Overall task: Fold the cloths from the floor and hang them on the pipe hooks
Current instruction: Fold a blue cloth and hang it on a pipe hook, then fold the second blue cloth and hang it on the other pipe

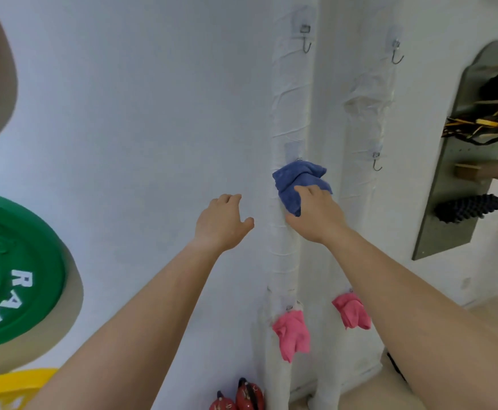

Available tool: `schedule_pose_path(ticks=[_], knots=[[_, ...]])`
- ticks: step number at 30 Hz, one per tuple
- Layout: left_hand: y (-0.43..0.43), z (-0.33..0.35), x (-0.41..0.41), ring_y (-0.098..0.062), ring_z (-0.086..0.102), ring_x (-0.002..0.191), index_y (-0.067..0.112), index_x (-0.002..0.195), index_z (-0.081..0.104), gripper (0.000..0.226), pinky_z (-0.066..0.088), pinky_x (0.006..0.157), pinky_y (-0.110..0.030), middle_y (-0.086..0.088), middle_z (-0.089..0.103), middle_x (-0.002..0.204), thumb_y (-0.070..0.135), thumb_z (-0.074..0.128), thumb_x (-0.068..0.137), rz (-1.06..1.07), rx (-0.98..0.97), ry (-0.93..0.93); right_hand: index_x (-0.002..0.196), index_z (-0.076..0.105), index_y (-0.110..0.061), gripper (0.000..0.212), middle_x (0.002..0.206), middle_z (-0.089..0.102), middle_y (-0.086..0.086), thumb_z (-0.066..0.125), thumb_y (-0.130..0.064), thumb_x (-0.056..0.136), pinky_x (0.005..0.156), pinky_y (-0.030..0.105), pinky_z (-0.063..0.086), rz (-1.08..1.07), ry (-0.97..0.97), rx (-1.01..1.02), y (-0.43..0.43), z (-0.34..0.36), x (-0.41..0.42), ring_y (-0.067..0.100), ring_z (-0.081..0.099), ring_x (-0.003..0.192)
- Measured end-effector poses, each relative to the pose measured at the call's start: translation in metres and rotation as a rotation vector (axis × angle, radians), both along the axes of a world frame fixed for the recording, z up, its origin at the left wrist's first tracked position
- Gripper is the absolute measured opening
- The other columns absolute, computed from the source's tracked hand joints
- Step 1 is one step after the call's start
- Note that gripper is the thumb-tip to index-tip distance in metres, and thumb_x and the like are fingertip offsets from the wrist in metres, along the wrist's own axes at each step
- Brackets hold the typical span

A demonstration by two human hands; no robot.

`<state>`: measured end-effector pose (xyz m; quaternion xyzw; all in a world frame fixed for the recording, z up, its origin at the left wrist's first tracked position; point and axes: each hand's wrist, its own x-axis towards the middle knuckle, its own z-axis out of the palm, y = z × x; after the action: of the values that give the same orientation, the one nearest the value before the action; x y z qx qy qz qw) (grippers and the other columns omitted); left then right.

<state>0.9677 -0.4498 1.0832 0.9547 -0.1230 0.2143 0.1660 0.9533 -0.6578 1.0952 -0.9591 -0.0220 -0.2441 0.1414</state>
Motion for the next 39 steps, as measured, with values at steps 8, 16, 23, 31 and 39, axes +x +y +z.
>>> schedule_pose_path(ticks=[8, 16, 23, 31, 39], knots=[[0.118, -0.036, -0.111, -0.025, 0.033, 0.143, 0.017, 0.153, 0.030, 0.067, 0.042, 0.104, -0.043, -0.003, 0.036, 0.156, 0.044, 0.051, 0.095, -0.075, 0.085, 0.109, 0.147, 0.035, -0.014, 0.067, 0.146, 0.044, 0.011, 0.054, -0.044, 0.091, 0.097, 0.044, 0.044, -0.109, 0.164, -0.208, 0.127, -0.039, -0.134, 0.033, 0.043, 0.130], [0.195, -0.059, -0.194, -0.026, 0.039, 0.137, 0.018, 0.150, 0.036, 0.063, 0.045, 0.100, -0.043, -0.003, 0.041, 0.151, 0.045, 0.050, 0.095, -0.082, 0.115, 0.197, 0.146, 0.037, -0.014, 0.063, 0.144, 0.045, 0.010, 0.052, -0.041, 0.091, 0.103, 0.045, 0.042, -0.092, 0.260, -0.289, 0.207, -0.053, -0.219, 0.032, 0.043, 0.131], [0.219, -0.109, -0.247, -0.029, 0.043, 0.133, 0.014, 0.148, 0.039, 0.062, 0.046, 0.097, -0.042, -0.007, 0.046, 0.146, 0.042, 0.051, 0.094, -0.035, 0.113, 0.294, 0.145, 0.038, -0.014, 0.063, 0.145, 0.045, 0.011, 0.052, -0.041, 0.091, 0.104, 0.047, 0.042, -0.023, 0.330, -0.265, 0.229, -0.101, -0.261, 0.033, 0.041, 0.133], [0.220, -0.282, -0.311, -0.032, 0.046, 0.130, 0.014, 0.144, 0.044, 0.058, 0.045, 0.101, -0.044, -0.010, 0.049, 0.142, 0.040, 0.053, 0.093, -0.006, 0.159, 0.513, 0.140, 0.044, -0.014, 0.057, 0.138, 0.050, 0.013, 0.054, -0.039, 0.090, 0.098, 0.046, 0.043, 0.055, 0.545, -0.158, 0.241, -0.274, -0.308, 0.035, 0.047, 0.127], [0.264, -0.542, -0.409, -0.034, 0.051, 0.122, 0.013, 0.139, 0.047, 0.055, 0.049, 0.094, -0.045, -0.012, 0.052, 0.135, 0.041, 0.054, 0.092, 0.018, 0.204, 0.894, 0.134, 0.047, -0.012, 0.051, 0.133, 0.051, 0.015, 0.054, -0.031, 0.088, 0.096, 0.045, 0.045, 0.078, 0.924, -0.077, 0.271, -0.529, -0.391, 0.037, 0.049, 0.123]])
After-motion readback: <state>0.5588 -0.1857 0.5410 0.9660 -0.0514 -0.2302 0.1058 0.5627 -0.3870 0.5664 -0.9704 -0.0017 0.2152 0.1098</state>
